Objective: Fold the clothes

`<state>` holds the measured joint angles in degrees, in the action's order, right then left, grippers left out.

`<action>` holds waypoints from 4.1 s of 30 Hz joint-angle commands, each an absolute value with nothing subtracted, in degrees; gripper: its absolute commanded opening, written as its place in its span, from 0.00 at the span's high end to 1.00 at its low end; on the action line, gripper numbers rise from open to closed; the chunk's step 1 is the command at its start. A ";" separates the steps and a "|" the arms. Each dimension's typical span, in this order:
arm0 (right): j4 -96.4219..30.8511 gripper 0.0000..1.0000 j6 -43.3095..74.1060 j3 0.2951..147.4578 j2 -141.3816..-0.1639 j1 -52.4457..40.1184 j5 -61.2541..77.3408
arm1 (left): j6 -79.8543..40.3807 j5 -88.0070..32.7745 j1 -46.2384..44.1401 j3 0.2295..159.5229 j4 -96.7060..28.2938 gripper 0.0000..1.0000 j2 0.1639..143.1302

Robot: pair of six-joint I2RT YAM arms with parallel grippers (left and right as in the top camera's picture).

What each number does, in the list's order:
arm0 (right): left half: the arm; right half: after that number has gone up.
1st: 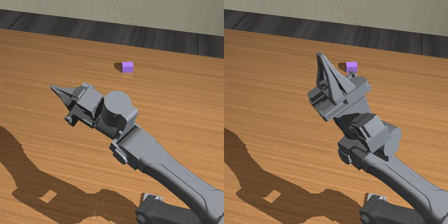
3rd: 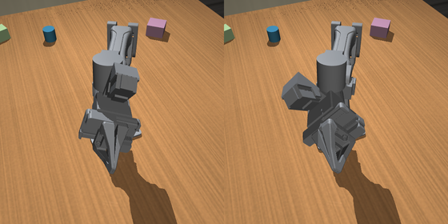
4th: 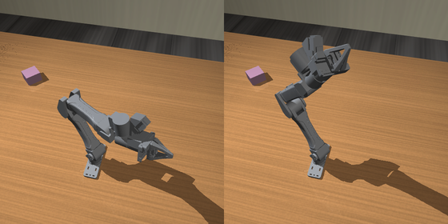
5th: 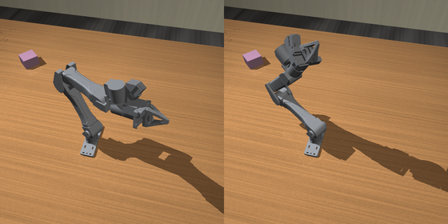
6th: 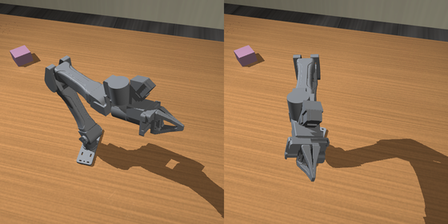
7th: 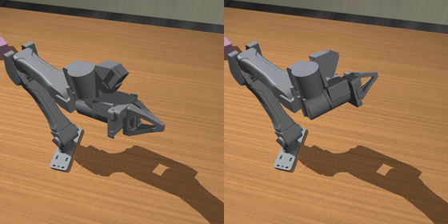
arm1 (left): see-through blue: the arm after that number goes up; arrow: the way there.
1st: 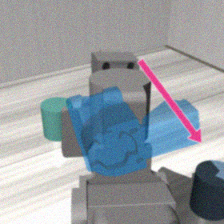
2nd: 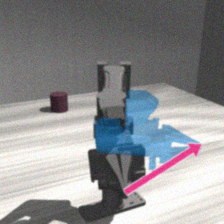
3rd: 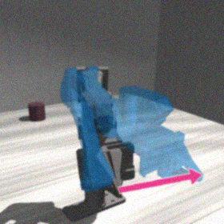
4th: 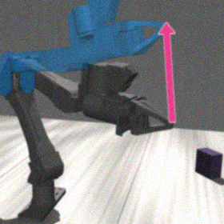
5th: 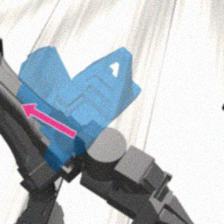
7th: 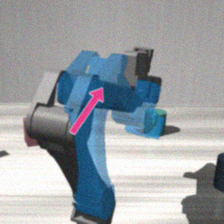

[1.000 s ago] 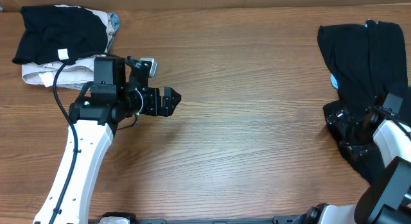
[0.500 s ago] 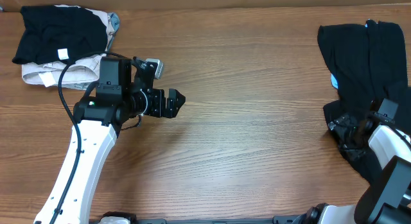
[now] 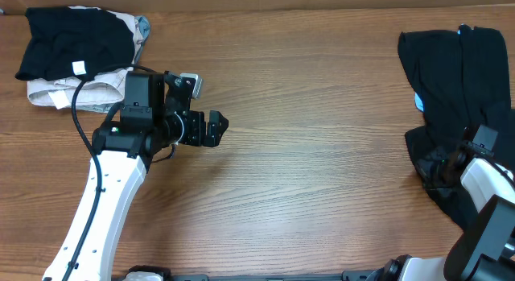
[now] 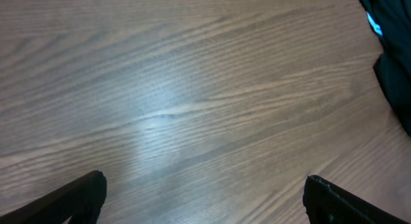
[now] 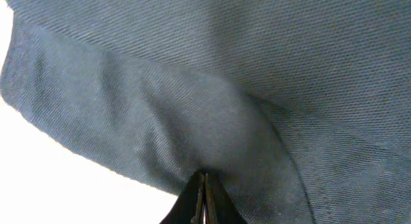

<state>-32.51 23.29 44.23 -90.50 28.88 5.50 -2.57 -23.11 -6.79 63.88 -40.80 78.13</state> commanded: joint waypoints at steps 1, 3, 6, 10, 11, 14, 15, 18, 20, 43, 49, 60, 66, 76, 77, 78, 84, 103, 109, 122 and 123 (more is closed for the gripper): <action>-32.05 0.96 17.52 44.47 -90.24 28.51 13.54 | -1.19 -21.82 -7.27 64.77 -39.20 0.00 78.48; -33.76 0.96 13.98 46.04 -90.24 27.11 16.69 | -1.21 -21.82 -7.16 64.77 -37.65 0.00 78.48; -39.44 0.96 11.16 49.98 -90.00 23.44 16.75 | -1.23 -21.85 -7.16 64.77 -35.48 0.00 78.46; -47.72 0.96 8.45 56.88 -89.69 15.57 16.62 | -1.23 -21.74 -7.14 64.77 -33.71 0.00 78.46; -49.12 0.96 8.25 58.33 -89.69 13.41 16.62 | -1.23 -21.43 -7.14 64.77 -33.50 0.00 78.48; -52.29 0.96 8.29 62.74 -89.69 5.48 16.60 | -1.28 -19.81 -7.14 64.77 -32.95 0.00 78.46; -52.93 0.96 8.60 64.14 -89.69 2.79 16.60 | -1.26 -19.22 -7.11 64.77 -32.93 0.00 78.46; -53.69 0.96 10.37 68.60 -89.69 -5.54 16.40 | -1.28 -17.15 -6.98 64.77 -32.95 0.00 78.46; -53.71 0.96 12.49 70.98 -89.69 -10.04 13.98 | -1.28 -15.75 -6.98 64.77 -32.97 0.00 78.46; -57.67 0.35 11.86 72.34 -91.64 5.82 -6.42 | -1.50 -15.07 -7.18 64.75 -33.69 0.00 78.48; -53.15 0.35 11.73 72.34 -98.87 5.82 -7.97 | -1.48 -15.00 -7.16 64.75 -33.39 0.00 78.48; -48.01 0.35 12.47 72.34 -108.95 5.93 -16.75 | -1.45 -14.96 -7.16 64.75 -33.63 0.00 78.48; -46.52 0.35 14.20 72.34 -112.95 6.24 -21.98 | -1.48 -14.96 -7.16 64.75 -33.82 0.00 78.48; -46.44 0.43 18.41 72.34 -116.11 6.57 -27.81 | -1.45 -14.59 -7.16 64.66 -35.11 0.00 78.48; -46.85 0.46 18.98 72.34 -116.11 6.66 -27.83 | -1.45 -14.57 -7.16 64.66 -35.24 0.00 78.50; -47.27 0.52 19.62 72.34 -116.11 6.85 -27.83 | -1.45 -14.57 -7.16 64.66 -35.29 0.00 78.48; -48.49 0.96 21.32 72.34 -116.11 7.42 -26.81 | -1.43 -14.35 -7.16 64.66 -35.31 0.00 78.48; -46.17 0.96 8.58 72.58 -94.41 -8.54 17.06 | -8.32 0.67 -6.09 64.66 -33.36 0.00 78.50; -46.94 0.96 12.03 74.48 -91.24 -23.75 17.69 | -9.50 1.08 -2.39 64.66 -33.17 0.00 78.50; -44.01 0.96 17.58 77.91 -91.18 -36.47 16.82 | -9.45 0.21 4.47 64.66 -33.56 0.00 78.48; -45.52 0.96 16.67 80.38 -91.18 -35.53 16.80 | -9.47 -0.16 4.47 64.66 -33.56 0.00 78.48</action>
